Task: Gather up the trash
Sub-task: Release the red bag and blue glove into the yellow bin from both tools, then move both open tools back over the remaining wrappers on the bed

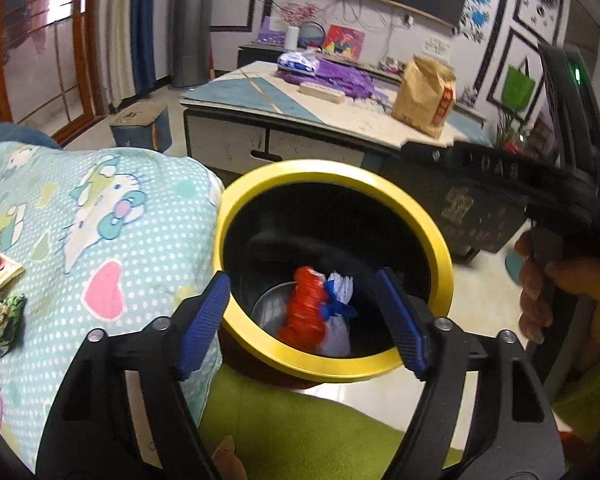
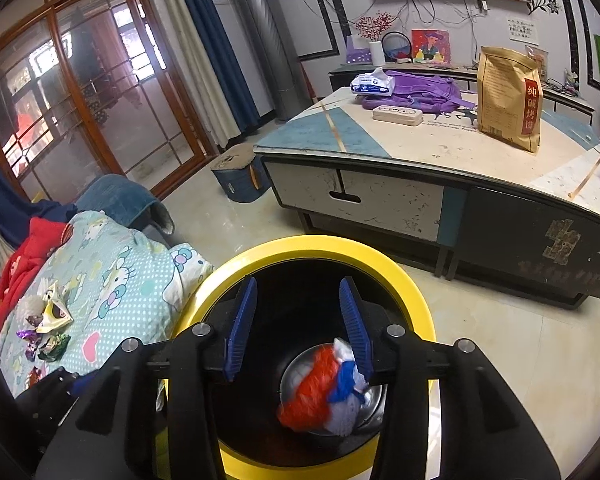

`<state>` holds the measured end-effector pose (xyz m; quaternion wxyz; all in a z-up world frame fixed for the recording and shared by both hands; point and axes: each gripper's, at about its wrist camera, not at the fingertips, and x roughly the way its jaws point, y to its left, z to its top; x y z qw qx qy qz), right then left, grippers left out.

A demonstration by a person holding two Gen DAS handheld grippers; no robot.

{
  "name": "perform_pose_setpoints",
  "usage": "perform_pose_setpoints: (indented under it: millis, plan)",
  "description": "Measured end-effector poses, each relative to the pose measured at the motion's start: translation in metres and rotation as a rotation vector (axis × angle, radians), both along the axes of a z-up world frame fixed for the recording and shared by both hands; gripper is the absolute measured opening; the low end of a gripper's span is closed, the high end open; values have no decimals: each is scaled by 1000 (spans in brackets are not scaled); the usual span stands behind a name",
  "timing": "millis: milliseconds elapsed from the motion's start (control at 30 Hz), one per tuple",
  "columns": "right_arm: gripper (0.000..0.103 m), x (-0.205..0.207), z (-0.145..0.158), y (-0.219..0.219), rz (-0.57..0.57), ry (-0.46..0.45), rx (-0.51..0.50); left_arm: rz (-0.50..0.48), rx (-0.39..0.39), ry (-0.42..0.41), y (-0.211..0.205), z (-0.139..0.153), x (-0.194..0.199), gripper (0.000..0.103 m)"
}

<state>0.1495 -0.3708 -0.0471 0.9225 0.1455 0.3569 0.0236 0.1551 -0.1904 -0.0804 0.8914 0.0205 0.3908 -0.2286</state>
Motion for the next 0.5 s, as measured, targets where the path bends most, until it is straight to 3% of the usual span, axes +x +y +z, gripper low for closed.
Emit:
perform_pose_setpoints:
  millis: [33, 100, 500]
  plan:
    - [44, 0, 1, 0, 0, -3, -1, 15, -9, -7, 3, 3, -1, 85]
    - [46, -2, 3, 2, 7, -14, -3, 35, -23, -20, 9, 8, -2, 92]
    - [55, -13, 25, 22, 54, -87, -23, 160, -52, -101, 43, 37, -10, 92]
